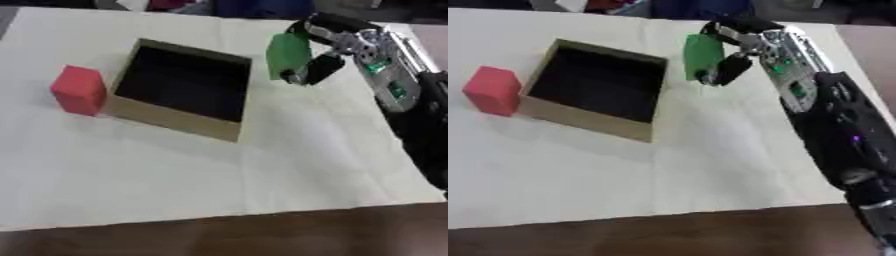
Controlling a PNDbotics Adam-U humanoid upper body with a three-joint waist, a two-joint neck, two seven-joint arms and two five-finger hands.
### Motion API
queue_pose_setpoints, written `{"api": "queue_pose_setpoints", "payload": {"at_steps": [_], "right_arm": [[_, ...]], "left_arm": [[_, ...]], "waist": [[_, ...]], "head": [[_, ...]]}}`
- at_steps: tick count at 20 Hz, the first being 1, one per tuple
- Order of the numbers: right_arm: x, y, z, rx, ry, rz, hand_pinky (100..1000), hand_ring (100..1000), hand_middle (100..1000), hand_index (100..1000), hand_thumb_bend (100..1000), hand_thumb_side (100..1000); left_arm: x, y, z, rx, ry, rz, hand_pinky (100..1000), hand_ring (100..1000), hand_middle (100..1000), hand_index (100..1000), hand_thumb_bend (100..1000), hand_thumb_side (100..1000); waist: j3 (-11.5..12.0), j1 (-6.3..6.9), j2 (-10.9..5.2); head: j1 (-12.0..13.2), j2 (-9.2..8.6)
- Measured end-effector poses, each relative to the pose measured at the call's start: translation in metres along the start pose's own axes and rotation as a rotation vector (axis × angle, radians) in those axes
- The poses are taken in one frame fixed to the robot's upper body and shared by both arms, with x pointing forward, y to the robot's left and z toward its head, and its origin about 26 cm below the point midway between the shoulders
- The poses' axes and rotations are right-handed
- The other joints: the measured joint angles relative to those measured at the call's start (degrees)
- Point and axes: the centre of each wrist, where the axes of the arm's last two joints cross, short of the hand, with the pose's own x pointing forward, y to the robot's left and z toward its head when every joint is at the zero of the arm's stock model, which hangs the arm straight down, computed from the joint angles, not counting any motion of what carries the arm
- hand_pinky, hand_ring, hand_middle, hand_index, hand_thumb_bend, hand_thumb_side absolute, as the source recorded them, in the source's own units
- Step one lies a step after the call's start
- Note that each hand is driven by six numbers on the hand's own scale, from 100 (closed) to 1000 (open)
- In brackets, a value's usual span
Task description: Pick up objects on the table and place them in the box.
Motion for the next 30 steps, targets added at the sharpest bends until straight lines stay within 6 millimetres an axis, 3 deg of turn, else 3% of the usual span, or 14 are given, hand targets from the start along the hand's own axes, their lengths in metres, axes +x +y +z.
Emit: {"api": "queue_pose_setpoints", "payload": {"at_steps": [4, 6, 12, 19, 20, 21, 30], "right_arm": [[0.032, -0.026, 0.011, -0.076, -0.131, -0.004, 908, 848, 673, 782, 100, 274], [0.047, -0.035, 0.017, -0.102, -0.189, -0.001, 911, 848, 675, 784, 100, 250], [0.08, -0.045, 0.023, -0.11, -0.299, -0.009, 919, 854, 683, 791, 100, 294], [0.102, -0.034, 0.013, -0.037, -0.361, -0.012, 926, 858, 686, 798, 100, 337], [0.104, -0.032, 0.011, -0.024, -0.365, -0.01, 925, 853, 679, 798, 100, 267], [0.106, -0.029, 0.009, -0.012, -0.369, -0.007, 926, 853, 681, 800, 100, 358], [0.112, -0.001, -0.01, 0.081, -0.354, 0.001, 937, 863, 711, 818, 100, 424]], "left_arm": [[0.0, 0.0, 0.0, 0.0, 0.0, 0.001, 408, 583, 617, 718, 260, 982], [0.0, 0.0, 0.0, 0.0, 0.0, 0.001, 408, 583, 617, 718, 260, 982], [0.0, 0.0, 0.0, -0.002, -0.001, 0.003, 408, 583, 617, 718, 260, 982], [0.0, 0.0, 0.0, -0.004, -0.002, 0.005, 408, 584, 617, 717, 260, 983], [0.0, 0.0, 0.0, -0.004, -0.002, 0.005, 408, 584, 617, 717, 260, 982], [0.0, 0.0, 0.0, -0.004, -0.002, 0.005, 408, 584, 618, 717, 260, 983], [0.001, -0.002, -0.001, -0.006, -0.005, 0.011, 407, 584, 618, 717, 257, 984]], "waist": [[0.0, -0.02, -0.25], [0.0, -0.01, -0.29], [0.2, 0.0, -0.31], [0.5, 0.02, -0.31], [0.5, 0.02, -0.3], [0.5, 0.02, -0.29], [0.6, 0.0, -0.09]], "head": [[-0.1, 0.04], [-0.2, 0.13], [-0.5, 0.63], [-0.8, 1.17], [-0.8, 1.22], [-0.9, 1.32], [-1.1, 1.4]]}}
